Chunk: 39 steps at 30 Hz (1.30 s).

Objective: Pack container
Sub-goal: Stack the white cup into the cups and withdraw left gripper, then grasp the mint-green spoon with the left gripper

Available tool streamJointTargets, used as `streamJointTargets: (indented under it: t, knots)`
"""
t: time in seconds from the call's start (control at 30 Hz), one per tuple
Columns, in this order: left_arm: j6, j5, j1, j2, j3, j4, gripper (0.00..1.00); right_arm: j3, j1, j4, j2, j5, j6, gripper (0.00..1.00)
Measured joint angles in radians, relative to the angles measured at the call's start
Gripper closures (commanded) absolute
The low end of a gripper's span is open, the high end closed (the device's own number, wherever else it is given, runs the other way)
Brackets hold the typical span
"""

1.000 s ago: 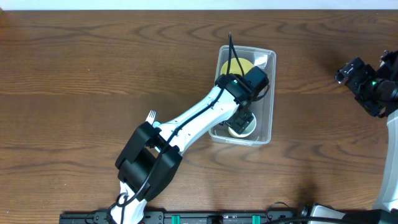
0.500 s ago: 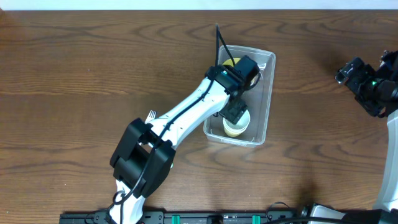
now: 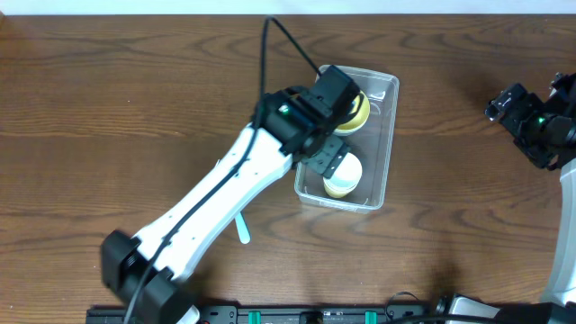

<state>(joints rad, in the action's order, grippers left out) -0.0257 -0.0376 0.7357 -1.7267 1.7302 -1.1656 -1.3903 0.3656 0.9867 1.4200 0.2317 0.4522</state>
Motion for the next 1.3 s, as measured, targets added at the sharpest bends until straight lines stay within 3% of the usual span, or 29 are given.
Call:
streamJointTargets:
  t: [0.17,0.33,0.6,0.87,1.0,1.2,1.3]
  knots:
    - [-0.032,-0.077,-0.027,0.032,-0.005,-0.140,0.12,0.000,0.000,0.000,0.000,0.000,0.000,0.01]
    - [-0.126,-0.080,-0.175,0.030,-0.135,-0.143,0.12,0.000,0.000,0.000,0.000,0.000,0.000,0.01]
    - [-0.142,0.085,-0.421,0.021,-0.475,0.084,0.12,0.000,0.000,0.000,0.000,0.000,0.000,0.01]
    - [-0.182,0.160,-0.490,0.020,-0.720,0.315,0.13,0.000,0.000,0.000,0.000,0.000,0.000,0.01]
    - [-0.240,0.174,-0.496,0.020,-0.826,0.446,0.31,0.000,0.000,0.000,0.000,0.000,0.000,0.01]
    - [-0.289,0.163,-0.509,0.043,-0.859,0.497,0.78,0.000,0.000,0.000,0.000,0.000,0.000,0.01]
    - [-0.288,0.178,-0.510,0.043,-0.860,0.493,0.93,0.000,0.000,0.000,0.000,0.000,0.000,0.01]
